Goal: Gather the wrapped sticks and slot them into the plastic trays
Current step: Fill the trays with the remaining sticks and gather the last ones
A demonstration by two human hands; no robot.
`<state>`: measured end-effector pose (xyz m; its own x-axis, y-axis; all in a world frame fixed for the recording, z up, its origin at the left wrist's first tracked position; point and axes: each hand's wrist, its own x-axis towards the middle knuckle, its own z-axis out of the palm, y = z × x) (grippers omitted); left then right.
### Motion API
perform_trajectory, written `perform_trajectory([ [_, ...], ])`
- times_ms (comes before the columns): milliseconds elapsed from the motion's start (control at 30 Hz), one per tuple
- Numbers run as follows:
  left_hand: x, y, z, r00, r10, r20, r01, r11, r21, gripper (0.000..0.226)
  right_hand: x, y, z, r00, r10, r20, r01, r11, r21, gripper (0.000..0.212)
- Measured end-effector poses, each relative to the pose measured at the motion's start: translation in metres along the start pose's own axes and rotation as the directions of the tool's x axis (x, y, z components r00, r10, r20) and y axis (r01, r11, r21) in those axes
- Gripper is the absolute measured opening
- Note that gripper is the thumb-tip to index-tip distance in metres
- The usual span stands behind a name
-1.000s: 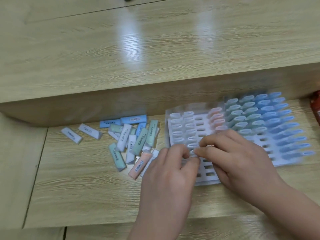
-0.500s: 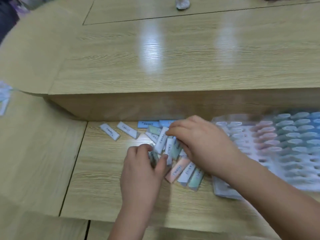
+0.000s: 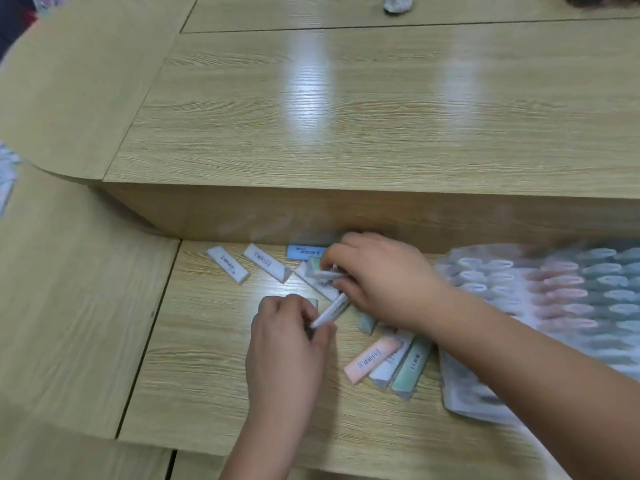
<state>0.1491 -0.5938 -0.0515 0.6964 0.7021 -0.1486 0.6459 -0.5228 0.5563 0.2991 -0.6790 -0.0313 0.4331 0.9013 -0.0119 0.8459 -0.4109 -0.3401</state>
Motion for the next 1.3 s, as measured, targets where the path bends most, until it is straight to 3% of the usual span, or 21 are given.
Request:
perform_trajectory([
  [100, 0.004, -0.008, -0.004, 1.0, -0.001, -0.007, 0.0, 0.988, -0.152, 0.02, -0.009, -0.001, -0.02, 0.997, 0.075, -0.031, -0.061, 0.945, 0.32, 0.012],
  [200, 0.003, -0.004, -0.014, 0.999, 0.034, -0.042, -0.046, 0.943, -0.33, 0.019, -0.029, 0.007, -0.043, 0.982, 0.184, -0.032, -0.124, 0.772, 0.624, 0.006],
  [300, -0.004, 0.014, -0.026, 0.991, 0.066, -0.12, -0.114, 0.884, -0.454, 0.019, -0.06, 0.026, -0.063, 0.972, 0.223, -0.068, -0.09, 0.629, 0.772, 0.012],
  [367, -0.01, 0.032, -0.034, 0.987, 0.082, -0.141, -0.147, 0.821, -0.552, 0.018, -0.085, 0.042, -0.075, 0.958, 0.263, -0.118, -0.037, 0.518, 0.855, 0.029],
  [433, -0.019, 0.05, -0.038, 0.978, 0.137, -0.159, -0.205, 0.788, -0.581, 0.017, -0.111, 0.053, -0.082, 0.942, 0.291, -0.165, 0.003, 0.487, 0.873, 0.041],
  [567, -0.042, 0.081, -0.036, 0.94, 0.305, -0.151, -0.333, 0.726, -0.602, 0.015, -0.156, 0.066, -0.086, 0.885, 0.384, -0.263, 0.012, 0.546, 0.837, 0.028],
  [667, -0.06, 0.096, -0.028, 0.862, 0.483, -0.156, -0.482, 0.683, -0.549, 0.015, -0.183, 0.067, -0.084, 0.848, 0.427, -0.313, -0.037, 0.637, 0.77, 0.007],
  [833, -0.081, 0.106, -0.016, 0.73, 0.681, -0.057, -0.65, 0.665, -0.367, 0.011, -0.209, 0.066, -0.069, 0.795, 0.5, -0.342, -0.146, 0.707, 0.692, 0.01],
  [900, -0.087, 0.105, -0.008, 0.71, 0.704, -0.033, -0.677, 0.669, -0.305, 0.013, -0.214, 0.066, -0.063, 0.805, 0.467, -0.366, -0.133, 0.743, 0.656, 0.005],
  [1033, -0.095, 0.098, 0.012, 0.69, 0.723, -0.026, -0.712, 0.673, -0.201, 0.015, -0.218, 0.063, -0.055, 0.848, 0.401, -0.348, -0.144, 0.805, 0.576, 0.021],
  [1300, -0.101, 0.088, 0.035, 0.723, 0.691, -0.025, -0.687, 0.714, -0.136, 0.018, -0.218, 0.058, -0.039, 0.91, 0.333, -0.245, -0.217, 0.889, 0.403, 0.015],
])
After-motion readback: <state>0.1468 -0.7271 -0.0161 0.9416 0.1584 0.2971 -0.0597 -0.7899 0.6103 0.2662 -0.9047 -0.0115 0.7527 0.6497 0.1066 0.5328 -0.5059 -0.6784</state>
